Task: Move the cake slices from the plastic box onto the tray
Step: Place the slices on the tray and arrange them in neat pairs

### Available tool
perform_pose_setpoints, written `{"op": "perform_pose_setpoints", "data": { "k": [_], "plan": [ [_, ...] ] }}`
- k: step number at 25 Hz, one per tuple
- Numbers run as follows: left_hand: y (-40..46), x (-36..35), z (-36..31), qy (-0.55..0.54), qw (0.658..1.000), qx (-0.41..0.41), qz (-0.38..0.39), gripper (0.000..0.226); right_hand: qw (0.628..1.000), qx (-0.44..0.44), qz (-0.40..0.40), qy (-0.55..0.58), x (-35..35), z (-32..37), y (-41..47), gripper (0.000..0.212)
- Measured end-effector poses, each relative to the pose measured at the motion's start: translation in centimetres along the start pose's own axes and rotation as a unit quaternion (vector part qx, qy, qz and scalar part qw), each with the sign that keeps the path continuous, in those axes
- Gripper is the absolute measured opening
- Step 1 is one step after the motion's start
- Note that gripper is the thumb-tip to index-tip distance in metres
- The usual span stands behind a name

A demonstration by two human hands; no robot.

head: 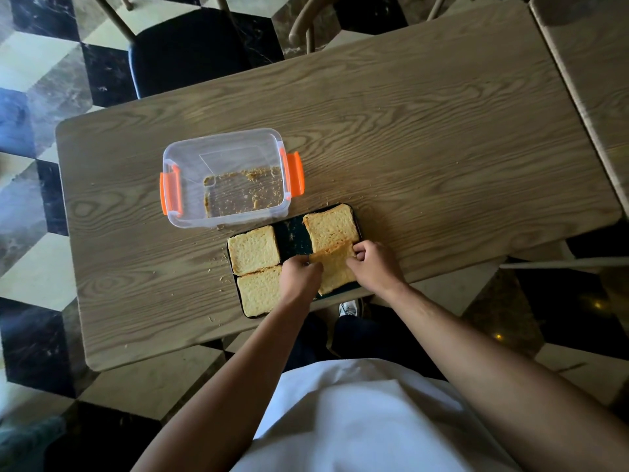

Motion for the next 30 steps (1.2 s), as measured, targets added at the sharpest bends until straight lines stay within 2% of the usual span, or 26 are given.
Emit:
{"op": "perform_pose_setpoints", "data": {
  "k": [3,6,9,13,18,27,30],
  "plan": [
    [-0.3,0.0,0.1,0.009,1.000,0.001,0.020,0.014,0.999,-0.041,0.018,0.016,-0.3,-0.7,-0.4,0.041],
    [-0.6,-0.5,-0.2,0.012,0.999,0.007,0.042,0.013,0.999,-0.043,0.013,0.008,-0.2,-1.0,-0.5,0.045],
    [-0.6,-0.9,-0.6,0.006,0.999,0.017,0.041,0.010,0.999,-0.030,-0.013,-0.013,0.4,-1.0,-0.4,0.047],
    [-0.8,-0.8,-0.6,0.029,0.999,-0.019,0.009,0.012,0.999,0.007,-0.049,0.002,0.8,-0.6,-0.6,0.044],
    [-1.1,-0.8,0.0,0.052,0.998,-0.017,0.026,0.017,0.999,0.030,-0.013,-0.012,0.3,-1.0,-0.9,0.049],
    [-1.1,0.0,0.1,0.013,0.999,-0.003,0.046,0.016,0.999,0.032,-0.013,-0.036,0.3,-0.8,-0.9,0.052],
    [-1.0,1.5,0.7,-0.021,0.999,0.001,0.036,0.037,0.998,0.043,-0.031,-0.021,0.5,0.0,-1.0,0.048]
  ]
}}
Point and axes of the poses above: each hand's wrist, its own y-axis towards the middle knuckle, its own x-axis out of the back of the hand, z = x × y, the point moved 4 cm from there along y, towards the middle knuckle, and after that the axes turned 13 degrees about -z, right-handed, at the moved point
